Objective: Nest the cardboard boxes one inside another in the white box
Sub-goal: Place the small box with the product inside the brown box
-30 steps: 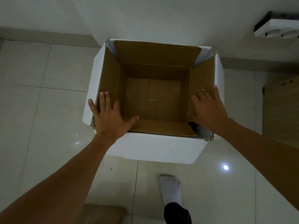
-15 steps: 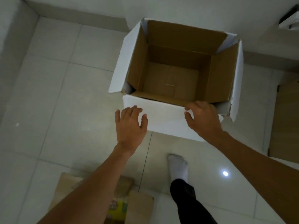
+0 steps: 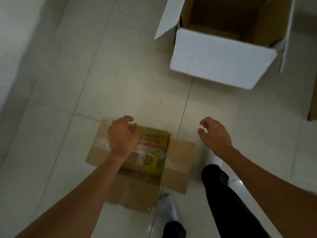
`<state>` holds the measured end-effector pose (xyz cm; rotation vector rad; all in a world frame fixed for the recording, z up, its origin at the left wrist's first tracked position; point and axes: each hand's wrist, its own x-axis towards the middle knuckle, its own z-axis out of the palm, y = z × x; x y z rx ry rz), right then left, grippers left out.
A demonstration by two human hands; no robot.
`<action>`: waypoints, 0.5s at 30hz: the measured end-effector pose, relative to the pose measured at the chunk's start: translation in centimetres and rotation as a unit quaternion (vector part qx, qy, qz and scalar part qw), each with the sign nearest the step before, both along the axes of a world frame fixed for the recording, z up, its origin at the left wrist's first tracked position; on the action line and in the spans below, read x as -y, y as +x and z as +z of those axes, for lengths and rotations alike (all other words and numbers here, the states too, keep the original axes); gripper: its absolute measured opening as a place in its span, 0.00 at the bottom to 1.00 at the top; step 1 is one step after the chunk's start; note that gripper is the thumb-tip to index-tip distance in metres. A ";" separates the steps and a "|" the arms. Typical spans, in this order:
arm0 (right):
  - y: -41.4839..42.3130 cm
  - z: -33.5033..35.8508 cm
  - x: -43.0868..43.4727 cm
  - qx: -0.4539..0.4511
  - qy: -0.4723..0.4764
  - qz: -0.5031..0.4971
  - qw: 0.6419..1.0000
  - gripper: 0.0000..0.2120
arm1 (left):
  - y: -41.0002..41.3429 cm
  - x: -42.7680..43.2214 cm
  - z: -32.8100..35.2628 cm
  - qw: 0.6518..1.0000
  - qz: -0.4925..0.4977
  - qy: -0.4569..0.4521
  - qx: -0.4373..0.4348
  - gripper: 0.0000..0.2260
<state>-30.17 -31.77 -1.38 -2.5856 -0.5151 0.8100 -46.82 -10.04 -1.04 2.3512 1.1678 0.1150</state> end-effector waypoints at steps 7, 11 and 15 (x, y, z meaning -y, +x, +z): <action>-9.0 -4.2 1.9 -0.081 -0.016 -0.089 0.993 0.15 | -10.8 -1.1 -4.7 0.989 0.091 -0.085 -0.077 0.06; -12.3 -6.4 1.8 -0.129 -0.012 -0.125 0.984 0.25 | -13.2 -1.7 -7.7 0.976 0.127 -0.126 -0.122 0.19; -14.0 -8.8 1.8 -0.145 -0.017 -0.206 0.968 0.32 | -14.1 -2.4 -10.3 0.965 0.139 -0.143 -0.169 0.29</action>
